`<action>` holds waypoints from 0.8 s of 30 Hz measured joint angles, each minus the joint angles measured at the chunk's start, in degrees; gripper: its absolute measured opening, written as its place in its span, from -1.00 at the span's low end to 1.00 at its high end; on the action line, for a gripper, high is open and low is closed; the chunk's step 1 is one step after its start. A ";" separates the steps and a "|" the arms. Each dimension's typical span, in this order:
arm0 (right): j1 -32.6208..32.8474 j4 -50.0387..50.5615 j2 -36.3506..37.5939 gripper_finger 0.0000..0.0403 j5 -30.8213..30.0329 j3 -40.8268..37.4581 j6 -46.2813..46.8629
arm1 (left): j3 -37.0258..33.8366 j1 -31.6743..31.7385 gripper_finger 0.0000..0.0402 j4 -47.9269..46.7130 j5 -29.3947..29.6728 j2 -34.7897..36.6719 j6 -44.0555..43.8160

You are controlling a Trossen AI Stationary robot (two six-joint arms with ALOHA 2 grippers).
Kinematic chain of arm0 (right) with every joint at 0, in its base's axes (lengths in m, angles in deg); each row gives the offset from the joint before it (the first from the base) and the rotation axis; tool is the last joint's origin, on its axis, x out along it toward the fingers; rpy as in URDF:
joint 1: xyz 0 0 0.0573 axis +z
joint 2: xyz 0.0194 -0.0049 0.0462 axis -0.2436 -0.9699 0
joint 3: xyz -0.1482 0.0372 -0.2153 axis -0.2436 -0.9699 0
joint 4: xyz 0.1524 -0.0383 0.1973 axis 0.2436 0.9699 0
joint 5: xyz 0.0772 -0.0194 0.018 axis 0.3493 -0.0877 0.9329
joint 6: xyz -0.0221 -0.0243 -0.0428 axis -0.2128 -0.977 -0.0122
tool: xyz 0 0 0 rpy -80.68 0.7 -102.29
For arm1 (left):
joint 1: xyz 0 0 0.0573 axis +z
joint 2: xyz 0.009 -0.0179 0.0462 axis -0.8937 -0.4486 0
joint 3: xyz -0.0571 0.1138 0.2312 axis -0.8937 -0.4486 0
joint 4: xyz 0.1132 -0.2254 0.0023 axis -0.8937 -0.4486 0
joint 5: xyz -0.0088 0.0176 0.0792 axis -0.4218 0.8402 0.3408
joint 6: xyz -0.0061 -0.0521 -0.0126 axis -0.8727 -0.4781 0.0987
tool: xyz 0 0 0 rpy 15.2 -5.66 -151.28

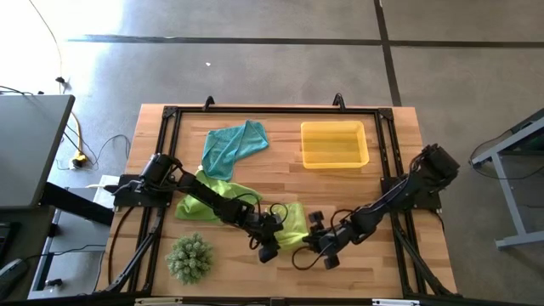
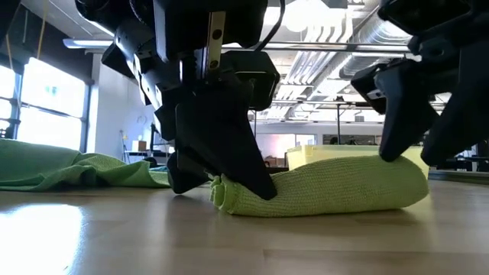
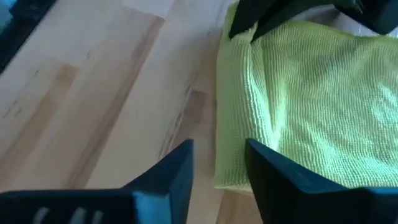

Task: Roll microfiber towels into tight, uniform cylinder then place into a basket
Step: Roll the light green towel

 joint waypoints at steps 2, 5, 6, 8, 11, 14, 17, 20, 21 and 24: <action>-0.27 -0.13 0.00 -0.18 0.01 0.00 -0.37 | 0.00 0.00 -0.94 0.00 0.08 0.00 0.00; -0.81 -0.06 0.00 -0.10 0.04 0.00 -1.03 | 0.00 0.00 -0.94 0.03 0.19 0.00 -0.01; -1.12 -0.15 -0.20 -0.09 0.06 0.00 -1.00 | -0.01 0.00 -0.94 0.09 0.19 0.00 -0.01; -1.58 -0.04 -1.00 -0.08 0.99 0.00 -0.43 | -0.07 0.00 -0.94 0.41 0.15 0.00 0.00; -2.33 -0.48 -2.62 -0.09 3.13 0.00 0.56 | -0.09 0.00 -0.94 0.87 0.24 -0.02 -0.04; -2.93 -0.84 -4.25 -0.12 4.54 0.02 1.71 | -0.09 0.02 -0.94 0.87 0.62 -0.02 -0.01; -3.18 -1.18 -5.35 -0.17 4.33 0.19 1.78 | -0.09 0.02 -0.94 0.87 0.58 -0.02 0.00; -3.39 -0.96 -5.79 -0.22 4.00 0.22 1.82 | -0.07 0.02 -0.94 1.02 0.09 -0.02 -0.02; -3.49 -0.90 -5.82 -0.24 4.00 0.22 1.88 | -0.07 0.02 -0.94 1.05 0.04 -0.02 -0.02; -3.88 -0.61 -5.85 -0.30 4.12 0.22 3.50 | -0.07 0.02 -0.93 1.07 -0.10 -0.02 0.70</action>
